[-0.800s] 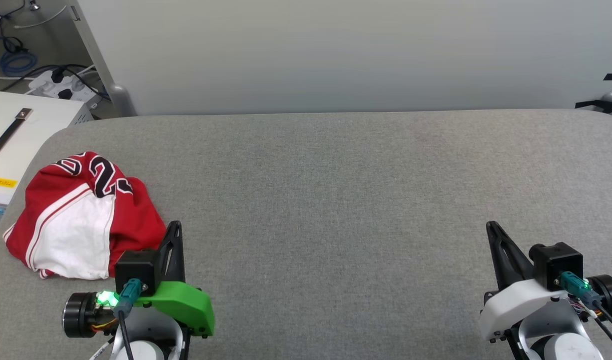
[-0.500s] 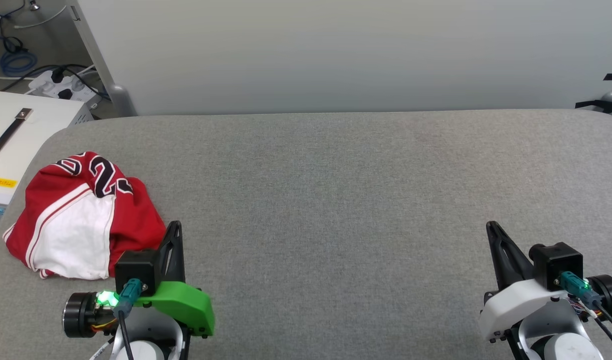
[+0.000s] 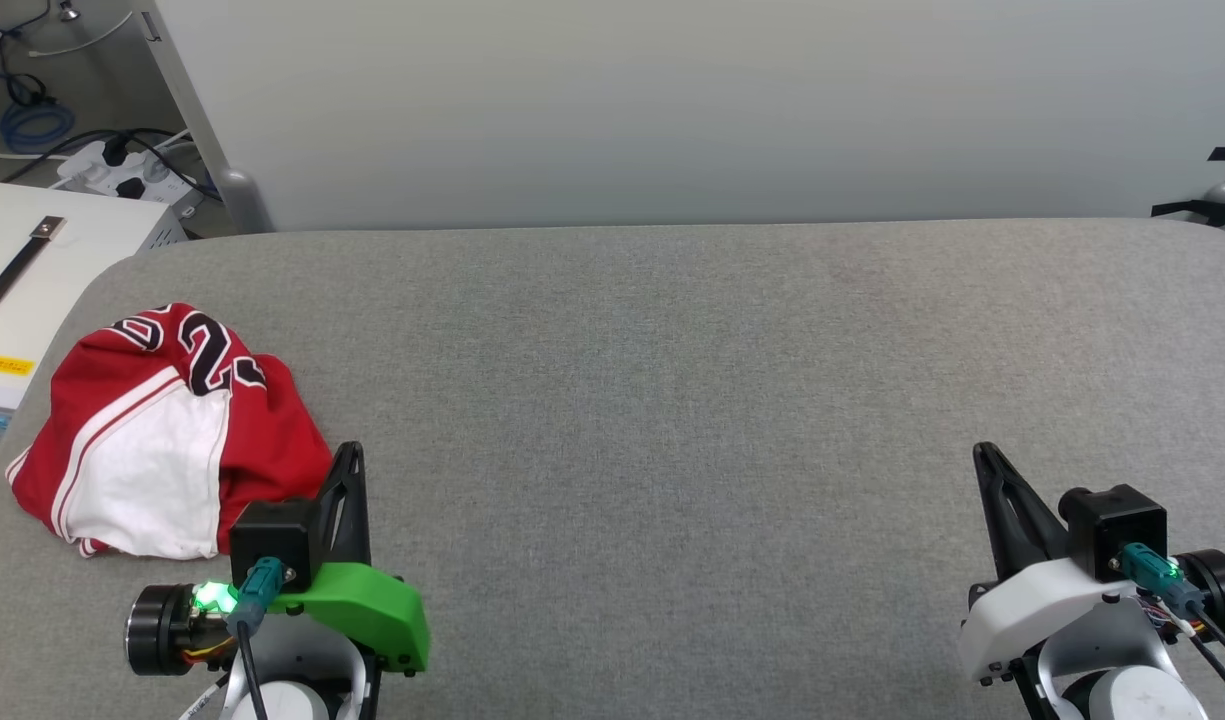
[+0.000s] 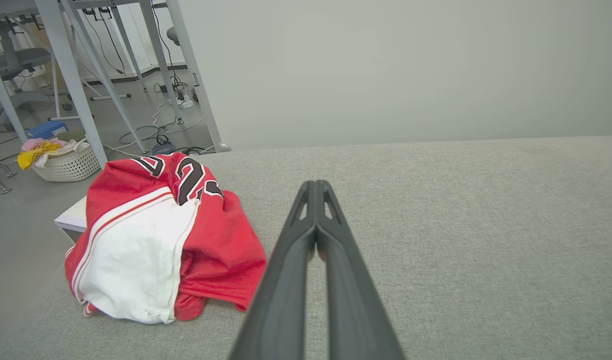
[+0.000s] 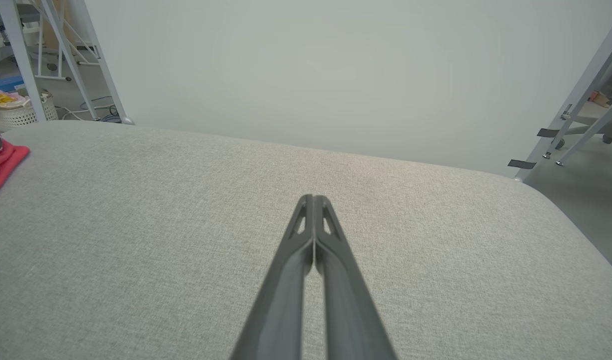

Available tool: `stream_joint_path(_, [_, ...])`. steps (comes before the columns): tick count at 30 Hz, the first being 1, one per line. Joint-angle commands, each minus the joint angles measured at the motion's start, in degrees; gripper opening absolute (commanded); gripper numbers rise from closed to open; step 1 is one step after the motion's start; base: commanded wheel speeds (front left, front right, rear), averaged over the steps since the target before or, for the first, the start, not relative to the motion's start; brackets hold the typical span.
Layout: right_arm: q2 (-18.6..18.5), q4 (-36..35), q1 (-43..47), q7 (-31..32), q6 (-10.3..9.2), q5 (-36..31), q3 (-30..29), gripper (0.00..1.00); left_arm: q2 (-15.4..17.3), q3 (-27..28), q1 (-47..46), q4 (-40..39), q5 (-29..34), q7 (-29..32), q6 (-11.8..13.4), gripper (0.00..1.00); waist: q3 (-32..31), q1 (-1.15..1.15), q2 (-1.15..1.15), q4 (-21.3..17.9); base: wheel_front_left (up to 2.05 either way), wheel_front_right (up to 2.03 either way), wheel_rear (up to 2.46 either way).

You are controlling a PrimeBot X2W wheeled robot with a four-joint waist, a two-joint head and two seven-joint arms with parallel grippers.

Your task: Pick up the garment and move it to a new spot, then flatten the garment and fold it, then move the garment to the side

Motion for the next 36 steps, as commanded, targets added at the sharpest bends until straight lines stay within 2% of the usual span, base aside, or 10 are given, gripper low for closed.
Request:
stream_joint_path(1, [0.10, -0.23, 0.45, 0.17, -0.04, -0.57, -0.09, 0.00, -0.24, 0.06, 0.71, -0.13, 0.54, -0.05, 0.21, 0.00, 0.00, 0.00, 0.00, 0.00, 0.00, 0.00, 0.00])
stream_joint_path(9, [0.10, -0.23, 0.45, 0.17, -0.04, -0.57, -0.09, 0.00, -0.24, 0.06, 0.71, -0.13, 0.54, -0.05, 0.21, 0.00, 0.00, 0.00, 0.00, 0.00, 0.00, 0.00, 0.00])
stream_joint_path(10, [0.00, 0.00, 0.00, -0.01, 0.00, 0.01, 0.00, 1.00, 0.00, 0.01, 0.00, 0.00, -0.01, -0.01, 0.00, 1.00, 0.00, 0.00, 0.00, 0.00, 0.00, 0.00, 0.00])
stream_joint_path(36, [0.01, 0.46, 0.50, -2.64, -0.01, 2.57, -0.65, 1.00, -0.03, -1.06, 0.22, 2.07, -2.67, -2.67, -0.06, 1.00, 0.16, 0.00, 0.00, 0.06, 0.00, 0.00, 0.00])
